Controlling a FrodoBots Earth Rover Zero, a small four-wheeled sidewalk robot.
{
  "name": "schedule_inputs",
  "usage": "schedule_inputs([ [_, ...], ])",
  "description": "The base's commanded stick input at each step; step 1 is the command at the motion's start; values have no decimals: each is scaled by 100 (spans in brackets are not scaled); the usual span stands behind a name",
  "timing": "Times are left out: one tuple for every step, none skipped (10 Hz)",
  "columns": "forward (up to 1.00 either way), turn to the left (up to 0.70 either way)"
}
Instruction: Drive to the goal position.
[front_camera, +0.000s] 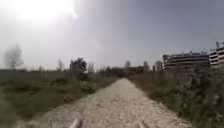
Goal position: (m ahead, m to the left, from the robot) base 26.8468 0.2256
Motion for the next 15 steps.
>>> schedule_inputs([
  [100, 0],
  [100, -4],
  [100, -20],
  [100, -28],
  [100, -28],
  [100, 0],
  [100, 0],
  [100, 0],
  [100, 0],
  [100, 0],
  [100, 0],
  [100, 0],
  [100, 0],
  [100, 0],
  [100, 0],
])
